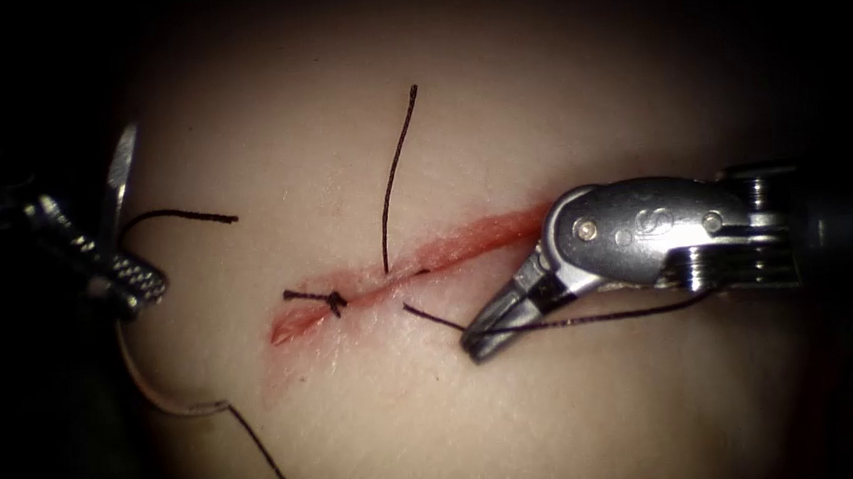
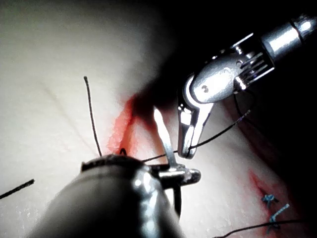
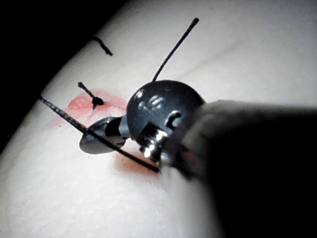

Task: Wound Closure

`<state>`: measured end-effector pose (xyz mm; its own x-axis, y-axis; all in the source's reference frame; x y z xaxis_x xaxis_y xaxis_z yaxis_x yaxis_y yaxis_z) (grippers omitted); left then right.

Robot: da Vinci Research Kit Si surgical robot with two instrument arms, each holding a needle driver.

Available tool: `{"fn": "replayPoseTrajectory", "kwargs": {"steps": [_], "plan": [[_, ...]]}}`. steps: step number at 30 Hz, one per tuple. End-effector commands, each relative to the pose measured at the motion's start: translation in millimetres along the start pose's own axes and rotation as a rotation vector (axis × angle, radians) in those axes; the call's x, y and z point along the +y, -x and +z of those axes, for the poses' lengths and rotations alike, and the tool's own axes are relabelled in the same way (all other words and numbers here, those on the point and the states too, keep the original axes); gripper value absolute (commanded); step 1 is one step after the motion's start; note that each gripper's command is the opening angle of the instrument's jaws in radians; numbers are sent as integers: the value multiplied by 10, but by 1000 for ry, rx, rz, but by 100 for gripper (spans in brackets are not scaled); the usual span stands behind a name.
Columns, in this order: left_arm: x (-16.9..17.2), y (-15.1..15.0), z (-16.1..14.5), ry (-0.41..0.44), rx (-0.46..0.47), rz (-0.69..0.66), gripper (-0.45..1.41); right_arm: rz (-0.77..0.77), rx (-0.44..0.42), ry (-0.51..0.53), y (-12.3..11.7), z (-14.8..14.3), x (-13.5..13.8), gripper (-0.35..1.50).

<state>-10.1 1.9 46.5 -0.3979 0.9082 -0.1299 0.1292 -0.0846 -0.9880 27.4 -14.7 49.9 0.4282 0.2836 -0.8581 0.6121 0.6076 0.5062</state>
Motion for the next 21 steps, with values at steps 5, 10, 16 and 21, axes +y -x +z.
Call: {"fn": "replayPoseTrajectory", "kwargs": {"steps": [5, 10, 16, 21], "plan": [[-6, 0, 4, 1, -1, 0, -45, 15, 6, 25, -13, -22, 4, -35], [-6, -1, 5, 2, -3, 0, -45, 29, -2, 51, -22, -39, 2, -35], [-9, 2, 9, -5, -7, -2, -45, 34, 4, 60, -23, -46, 3, -35], [-15, 7, 15, -46, -34, 2, -45, -47, 7, 94, -25, -43, 5, -16]]}}
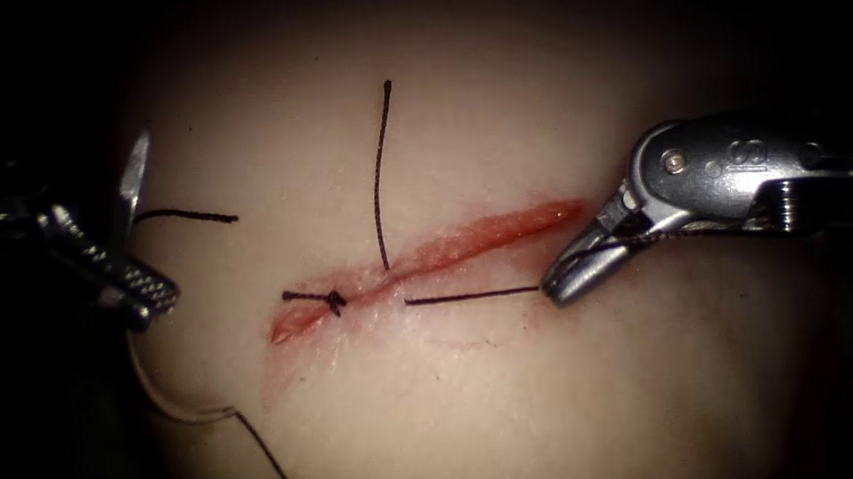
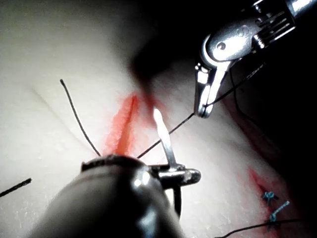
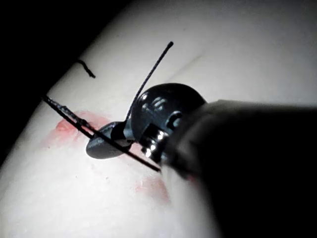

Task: Wound Closure

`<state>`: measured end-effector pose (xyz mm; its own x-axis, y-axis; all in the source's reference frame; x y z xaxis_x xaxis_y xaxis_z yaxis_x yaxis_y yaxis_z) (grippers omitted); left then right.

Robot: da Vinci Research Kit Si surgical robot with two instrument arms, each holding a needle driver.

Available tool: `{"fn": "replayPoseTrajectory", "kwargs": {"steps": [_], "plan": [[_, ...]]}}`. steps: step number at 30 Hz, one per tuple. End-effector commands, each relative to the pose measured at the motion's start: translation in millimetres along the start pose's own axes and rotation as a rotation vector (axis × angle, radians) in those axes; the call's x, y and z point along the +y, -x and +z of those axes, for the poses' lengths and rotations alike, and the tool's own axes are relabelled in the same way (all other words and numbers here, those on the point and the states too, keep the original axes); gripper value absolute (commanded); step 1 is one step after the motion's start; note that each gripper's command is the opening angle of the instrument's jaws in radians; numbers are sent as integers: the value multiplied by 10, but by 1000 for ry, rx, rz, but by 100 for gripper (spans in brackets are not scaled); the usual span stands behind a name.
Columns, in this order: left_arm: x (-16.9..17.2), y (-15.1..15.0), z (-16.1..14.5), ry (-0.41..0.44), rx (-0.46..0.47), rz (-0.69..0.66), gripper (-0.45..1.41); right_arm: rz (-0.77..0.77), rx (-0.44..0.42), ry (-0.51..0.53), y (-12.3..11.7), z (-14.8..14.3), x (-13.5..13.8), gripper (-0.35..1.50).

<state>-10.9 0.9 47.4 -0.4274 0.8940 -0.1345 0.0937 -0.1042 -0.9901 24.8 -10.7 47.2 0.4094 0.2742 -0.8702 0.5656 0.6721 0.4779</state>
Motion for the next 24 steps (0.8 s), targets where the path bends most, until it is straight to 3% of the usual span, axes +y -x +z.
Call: {"fn": "replayPoseTrajectory", "kwargs": {"steps": [1, 2, 3, 4, 6, 11, 14, 15, 16, 17, 19, 24], "plan": [[-8, 2, 9, -35, -15, 0, -45, -45, 4, 43, -2, 8, 11, 34], [-11, 5, 14, -68, -44, -1, -45, -54, 8, 84, -3, 9, 13, 85], [-15, 9, 24, -119, -98, -3, -45, -51, 13, 151, -5, 10, 15, 113], [-18, 13, 32, -162, -140, -11, -45, -54, 18, 192, -6, 10, 16, 120], [-25, 23, 52, -267, -253, 9, -45, -45, 25, 250, -8, 7, 17, 125], [-30, 41, 83, -395, -410, 117, -45, -52, 27, 346, -14, -17, 16, 130], [-31, 47, 104, -448, -495, 214, -45, -60, 30, 396, -20, -35, 22, 111], [-32, 48, 110, -459, -515, 246, -23, -62, 28, 418, -23, -40, 25, 111], [-32, 48, 119, -464, -541, 318, 26, -72, 24, 445, -26, -45, 30, 111], [-33, 48, 125, -464, -555, 375, 61, -71, 22, 463, -28, -48, 33, 115], [-32, 47, 134, -457, -568, 440, 99, -73, 16, 500, -32, -56, 39, 125], [-17, 42, 133, -561, -658, 421, 116, -77, -3, 574, -37, -61, 40, 133]]}}
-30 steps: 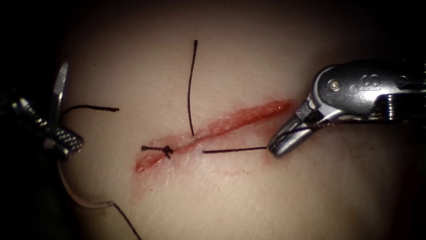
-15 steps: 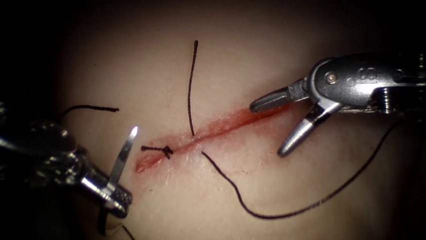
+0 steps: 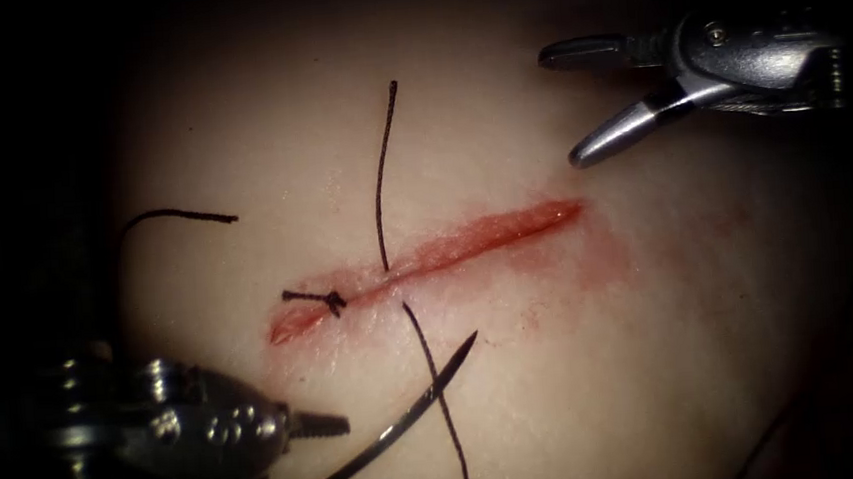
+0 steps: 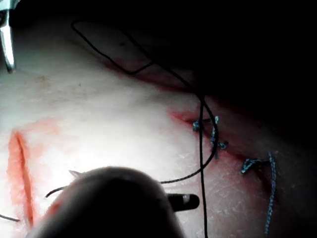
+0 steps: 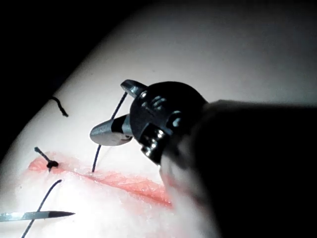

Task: Wound Closure

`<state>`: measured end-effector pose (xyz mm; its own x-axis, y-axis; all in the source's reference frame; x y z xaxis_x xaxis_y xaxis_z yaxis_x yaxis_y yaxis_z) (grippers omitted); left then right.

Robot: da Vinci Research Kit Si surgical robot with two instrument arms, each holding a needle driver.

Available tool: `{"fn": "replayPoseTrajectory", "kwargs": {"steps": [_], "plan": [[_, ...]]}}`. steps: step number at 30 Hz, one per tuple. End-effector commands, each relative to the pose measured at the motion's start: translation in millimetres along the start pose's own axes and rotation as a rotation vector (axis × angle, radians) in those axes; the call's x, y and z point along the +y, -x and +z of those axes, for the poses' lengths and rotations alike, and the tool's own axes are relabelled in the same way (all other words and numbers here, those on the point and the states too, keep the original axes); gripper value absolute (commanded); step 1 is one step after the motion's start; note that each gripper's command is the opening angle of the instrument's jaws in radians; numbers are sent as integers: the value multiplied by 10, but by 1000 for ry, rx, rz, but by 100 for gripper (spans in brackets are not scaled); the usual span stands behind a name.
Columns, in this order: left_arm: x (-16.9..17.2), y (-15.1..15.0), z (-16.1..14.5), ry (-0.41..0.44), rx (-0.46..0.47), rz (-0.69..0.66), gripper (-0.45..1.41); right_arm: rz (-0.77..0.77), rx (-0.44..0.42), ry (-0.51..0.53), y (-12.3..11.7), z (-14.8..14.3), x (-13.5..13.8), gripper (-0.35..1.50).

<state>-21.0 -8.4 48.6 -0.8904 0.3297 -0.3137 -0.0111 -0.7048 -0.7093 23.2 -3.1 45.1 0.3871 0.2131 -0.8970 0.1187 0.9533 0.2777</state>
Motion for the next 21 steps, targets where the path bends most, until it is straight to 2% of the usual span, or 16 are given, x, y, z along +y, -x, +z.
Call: {"fn": "replayPoseTrajectory", "kwargs": {"steps": [1, 3, 5, 7, 9, 12, 14, 16, 20, 21], "plan": [[-4, -5, -4, -22, -25, -10, 116, -5, 0, 9, -4, 8, 4, 133], [-8, -14, -20, -49, -12, -21, 120, 1, 1, -2, -5, 9, 3, 132], [-13, -25, -42, -65, 89, -31, 120, 0, 15, -56, -5, 9, 2, 128], [-16, -32, -61, -79, 198, -52, 118, -3, 22, -78, -6, 10, 1, 120], [-18, -40, -79, -104, 294, -101, 116, -4, 22, -78, -6, 11, 0, 120], [-13, -47, -93, -97, 363, -222, 94, -4, 22, -79, -7, 12, -1, 117], [-7, -47, -88, -71, 356, -276, 51, -4, 25, -79, -7, 12, -1, 115], [-4, -52, -77, -70, 353, -294, 44, -4, 25, -79, -8, 12, -2, 115], [-2, -73, -42, -51, 420, -307, 118, -2, 40, -76, -8, 10, -1, 115], [-3, -80, -29, -50, 457, -315, 130, -7, 46, -75, -8, 9, -2, 115]]}}
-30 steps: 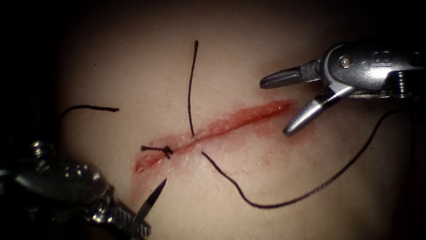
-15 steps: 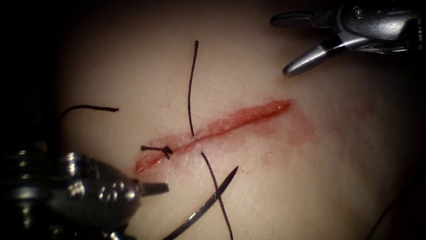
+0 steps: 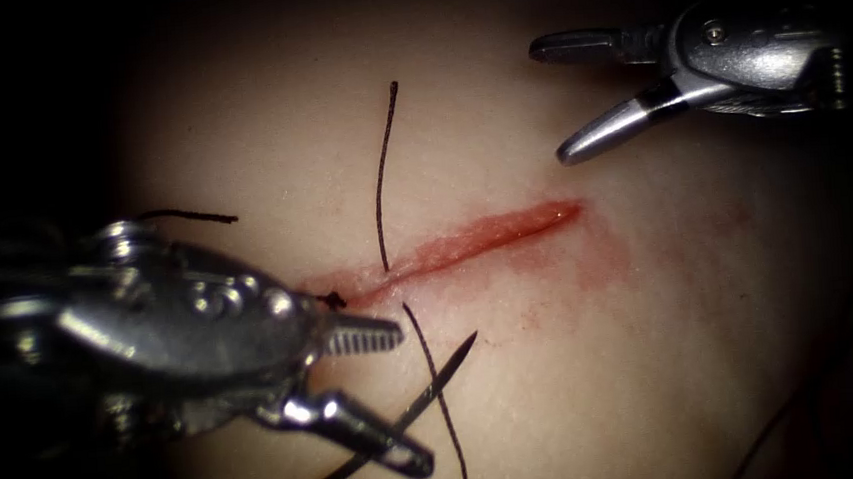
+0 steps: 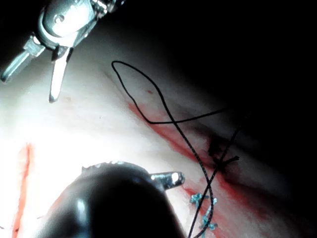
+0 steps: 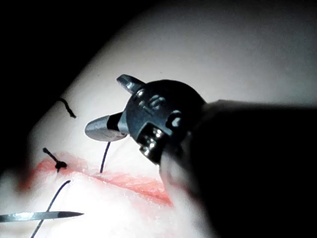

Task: Wound Closure

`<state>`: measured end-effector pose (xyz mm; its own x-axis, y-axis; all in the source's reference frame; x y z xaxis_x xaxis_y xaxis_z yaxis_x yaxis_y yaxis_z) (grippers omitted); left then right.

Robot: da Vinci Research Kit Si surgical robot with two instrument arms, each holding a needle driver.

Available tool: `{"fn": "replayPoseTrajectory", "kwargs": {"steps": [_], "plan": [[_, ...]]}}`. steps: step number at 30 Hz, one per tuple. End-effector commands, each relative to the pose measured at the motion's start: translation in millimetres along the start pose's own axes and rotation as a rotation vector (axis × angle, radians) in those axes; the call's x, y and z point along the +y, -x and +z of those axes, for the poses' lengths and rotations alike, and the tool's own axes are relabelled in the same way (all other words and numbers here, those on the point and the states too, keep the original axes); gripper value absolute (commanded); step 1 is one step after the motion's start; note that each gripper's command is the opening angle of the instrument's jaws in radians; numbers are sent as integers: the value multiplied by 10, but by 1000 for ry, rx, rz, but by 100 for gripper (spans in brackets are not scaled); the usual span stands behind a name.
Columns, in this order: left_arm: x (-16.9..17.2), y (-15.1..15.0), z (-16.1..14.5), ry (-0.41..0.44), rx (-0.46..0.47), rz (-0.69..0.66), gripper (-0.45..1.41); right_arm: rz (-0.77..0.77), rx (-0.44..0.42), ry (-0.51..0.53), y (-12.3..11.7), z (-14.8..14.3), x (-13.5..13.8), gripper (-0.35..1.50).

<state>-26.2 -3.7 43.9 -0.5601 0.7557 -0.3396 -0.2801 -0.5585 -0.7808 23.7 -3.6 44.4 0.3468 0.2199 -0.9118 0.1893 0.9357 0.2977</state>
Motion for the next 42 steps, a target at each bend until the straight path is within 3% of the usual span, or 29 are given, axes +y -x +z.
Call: {"fn": "replayPoseTrajectory", "kwargs": {"steps": [1, 6, 12, 16, 21, 26, 30, 32, 34, 38, 41, 42], "plan": [[-1, -1, 18, 11, 27, 20, 138, -3, 6, 0, -1, 5, 4, 115], [4, 4, 77, 67, -6, 6, 125, -4, 8, -6, 0, -3, 2, 110], [-6, -9, 141, 66, 27, -224, 94, 8, 9, -10, 0, -4, 3, 110], [-21, -17, 185, 140, 115, -352, 88, 9, 8, -6, 1, -4, 4, 110], [-30, -37, 228, 158, 110, -380, 88, 15, 7, -3, 1, -5, 5, 110], [-38, -58, 250, 169, 92, -507, 81, 14, 7, -4, 1, -5, 5, 110], [-48, -71, 265, 188, 55, -556, 57, 14, 7, -4, 1, -5, 5, 110], [-51, -69, 271, 202, 23, -586, 34, 20, 7, -5, 1, -6, 4, 110], [-52, -62, 273, 212, -3, -602, 22, 20, 7, -5, 1, -6, 4, 108], [-50, -50, 273, 225, -56, -679, -35, 20, 7, -4, 1, -5, 4, 105], [-48, -50, 272, 235, -83, -720, -32, 20, 7, -4, 1, -5, 4, 103], [-47, -50, 272, 243, -87, -721, -21, 20, 7, -4, 1, -5, 4, 103]]}}
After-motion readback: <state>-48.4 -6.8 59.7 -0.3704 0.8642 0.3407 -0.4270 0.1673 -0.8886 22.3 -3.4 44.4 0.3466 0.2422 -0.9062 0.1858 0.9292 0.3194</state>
